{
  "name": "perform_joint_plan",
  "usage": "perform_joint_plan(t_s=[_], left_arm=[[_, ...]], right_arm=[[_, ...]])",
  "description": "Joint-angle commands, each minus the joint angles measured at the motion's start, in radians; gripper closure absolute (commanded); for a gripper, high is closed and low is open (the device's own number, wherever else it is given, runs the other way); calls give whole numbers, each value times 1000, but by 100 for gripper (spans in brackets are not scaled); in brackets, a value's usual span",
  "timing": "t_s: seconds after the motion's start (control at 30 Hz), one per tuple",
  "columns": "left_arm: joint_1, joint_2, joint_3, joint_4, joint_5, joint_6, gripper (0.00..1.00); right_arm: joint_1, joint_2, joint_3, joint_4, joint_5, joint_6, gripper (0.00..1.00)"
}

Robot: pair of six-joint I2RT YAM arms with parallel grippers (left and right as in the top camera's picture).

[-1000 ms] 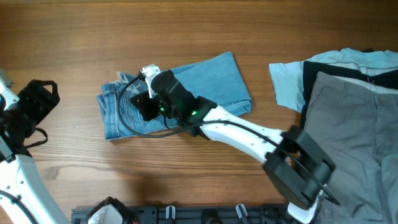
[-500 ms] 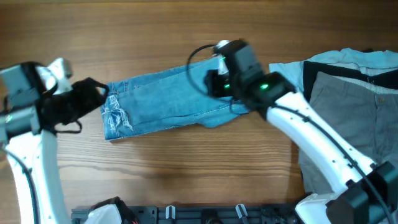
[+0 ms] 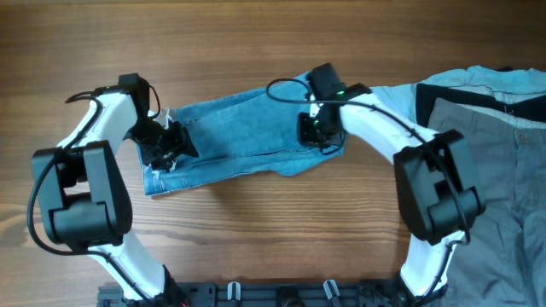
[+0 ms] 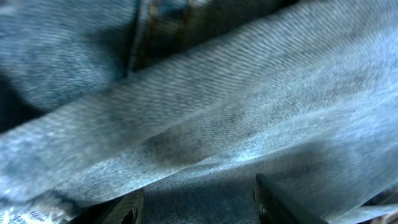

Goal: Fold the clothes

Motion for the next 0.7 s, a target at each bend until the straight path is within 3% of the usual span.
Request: perform_joint_plan(t_s=[0.0,0.07,0.17,0.33,0.5,0.67], left_arm=[[112,16,51,-20,-91,-49,43],[166,-23,140,-109,28,-48,44],[224,-125,211,-166,24,-38,38],[298,-196,193,-174,-54,-23,10],[294,-188,59,-128,-50,132,4],[294,-188,38,-82,-57,143,0]], right_arm=[[-74,19,-9,-55,-121,-3,80],[-85,19,-9,-70,-124,-3,80],[-85,19,-9,-75,-124,-3,80],[-85,19,-9,-78,-124,-3,79],[-85,19,-9,-85,-124,-2,78],[-85,19,-9,-88,-125,0,75]])
